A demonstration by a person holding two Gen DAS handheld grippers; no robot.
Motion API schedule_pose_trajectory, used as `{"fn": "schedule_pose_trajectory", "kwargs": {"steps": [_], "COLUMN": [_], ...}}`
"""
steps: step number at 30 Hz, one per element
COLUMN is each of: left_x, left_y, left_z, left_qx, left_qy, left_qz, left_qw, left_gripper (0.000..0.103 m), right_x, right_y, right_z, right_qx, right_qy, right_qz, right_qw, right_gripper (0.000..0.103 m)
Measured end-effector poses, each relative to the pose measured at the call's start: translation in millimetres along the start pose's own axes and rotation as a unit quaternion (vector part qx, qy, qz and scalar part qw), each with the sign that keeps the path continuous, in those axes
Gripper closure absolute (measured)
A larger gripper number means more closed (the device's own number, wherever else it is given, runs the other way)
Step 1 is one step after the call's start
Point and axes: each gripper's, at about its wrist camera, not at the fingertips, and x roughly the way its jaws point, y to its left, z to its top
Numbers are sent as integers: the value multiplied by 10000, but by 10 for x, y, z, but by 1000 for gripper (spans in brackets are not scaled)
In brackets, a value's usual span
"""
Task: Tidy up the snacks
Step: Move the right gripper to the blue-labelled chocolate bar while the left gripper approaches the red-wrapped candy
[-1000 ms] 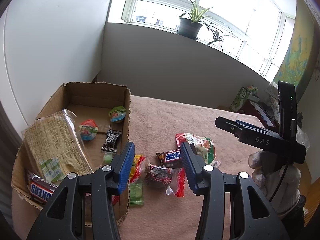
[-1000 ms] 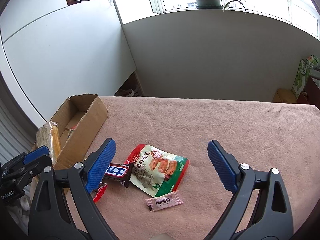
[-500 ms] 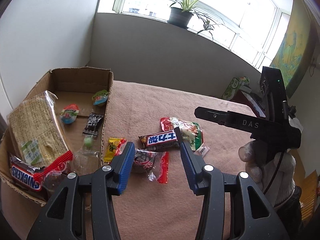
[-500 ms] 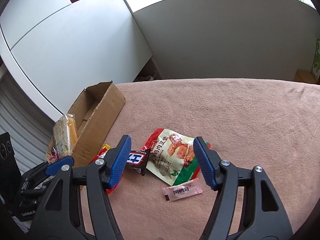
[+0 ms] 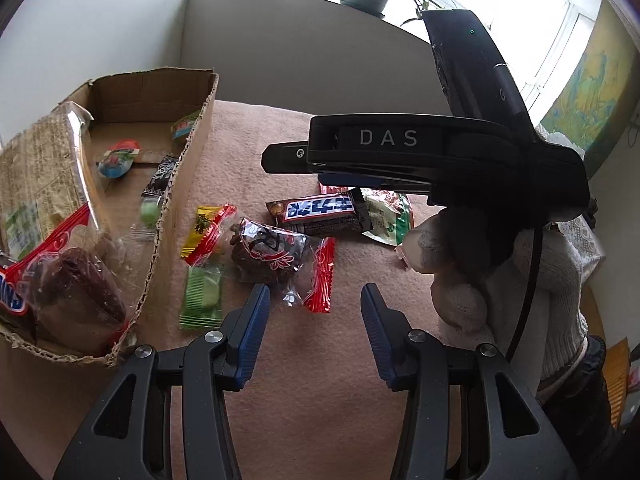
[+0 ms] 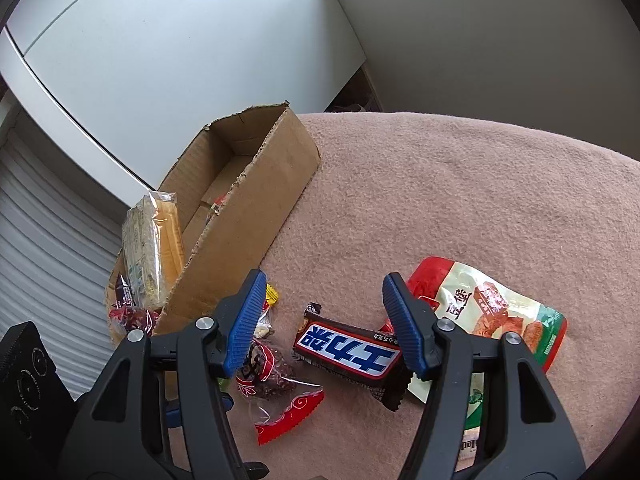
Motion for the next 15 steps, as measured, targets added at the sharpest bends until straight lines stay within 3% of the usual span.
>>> {"fn": "schedule_pose_trajectory", "kwargs": {"steps": [9, 15], "left_x": [151, 114], "left_y": [-49, -110], "left_z": [80, 2], "left_qx": [3, 60], "left_qy": [78, 51], "left_qz": [114, 193], "left_qw": [9999, 9998], "left_gripper": [57, 57], "right_x": [-88, -146], "right_y": [-194, -106], "right_z": [-135, -237], "right_qx": [258, -287], "right_qy": [146, 222], "right_qz": [216, -187], "right_qw": [9993, 9992], "right_gripper": [57, 61]}}
